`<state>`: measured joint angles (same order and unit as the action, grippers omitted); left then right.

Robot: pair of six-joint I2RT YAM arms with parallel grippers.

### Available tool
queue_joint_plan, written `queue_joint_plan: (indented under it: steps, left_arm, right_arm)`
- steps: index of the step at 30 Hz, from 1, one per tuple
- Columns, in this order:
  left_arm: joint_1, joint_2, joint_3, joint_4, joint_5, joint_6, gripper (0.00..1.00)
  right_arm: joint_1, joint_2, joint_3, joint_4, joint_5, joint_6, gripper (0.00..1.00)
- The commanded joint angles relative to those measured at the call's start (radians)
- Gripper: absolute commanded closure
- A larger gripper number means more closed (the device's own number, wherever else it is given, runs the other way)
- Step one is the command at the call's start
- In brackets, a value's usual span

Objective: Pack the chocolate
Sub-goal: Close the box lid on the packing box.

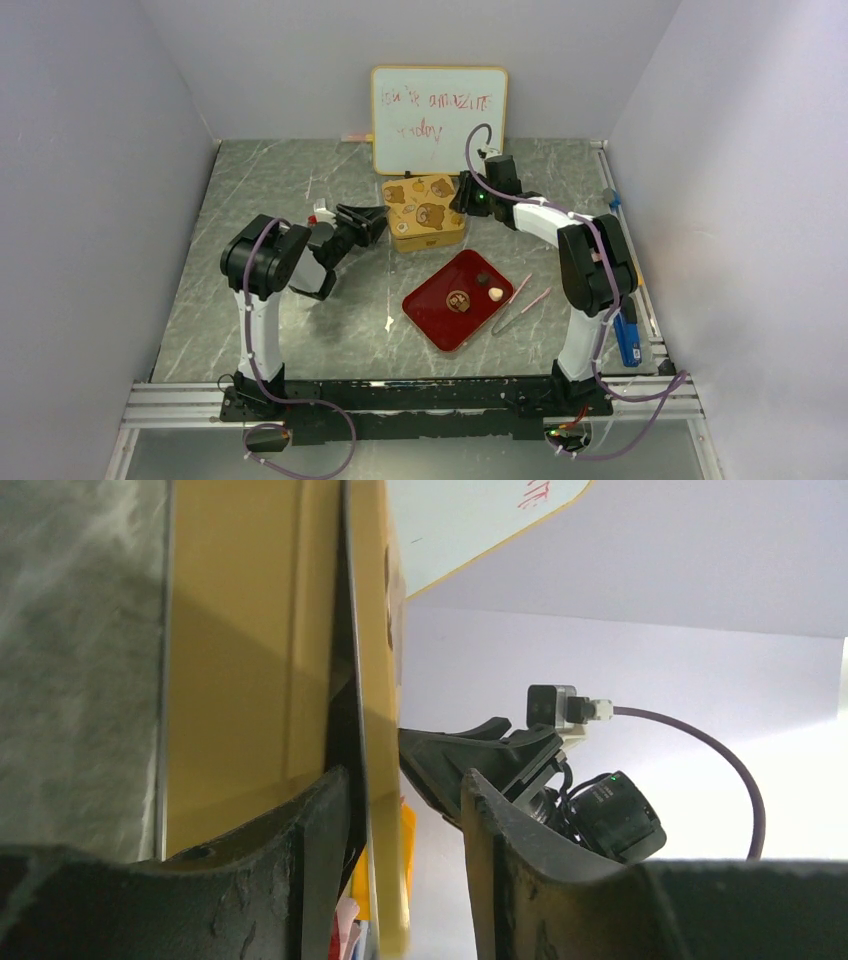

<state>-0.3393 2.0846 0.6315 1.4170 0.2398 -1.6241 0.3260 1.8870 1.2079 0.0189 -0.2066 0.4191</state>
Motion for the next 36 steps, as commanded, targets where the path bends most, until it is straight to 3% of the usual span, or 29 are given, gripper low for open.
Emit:
queue_joint_plan:
  steps: [1,16,26,36]
  left_arm:
    - [0.009,-0.048,0.058,-0.066,0.041,0.056,0.51]
    - [0.049,-0.1,0.032,-0.28,0.095,0.151,0.51]
    - [0.065,-0.185,0.13,-0.61,0.08,0.338,0.5]
    - [0.072,-0.213,0.125,-0.583,0.041,0.316,0.52]
  right_arm:
    - [-0.005,0.052,0.025,-0.08,0.052,-0.018,0.59]
    - [-0.015,0.078,0.018,-0.071,0.051,-0.011,0.59]
    - [-0.015,0.078,0.016,-0.074,0.053,-0.009,0.6]
    - [-0.015,0.066,0.011,-0.08,0.065,-0.021,0.6]
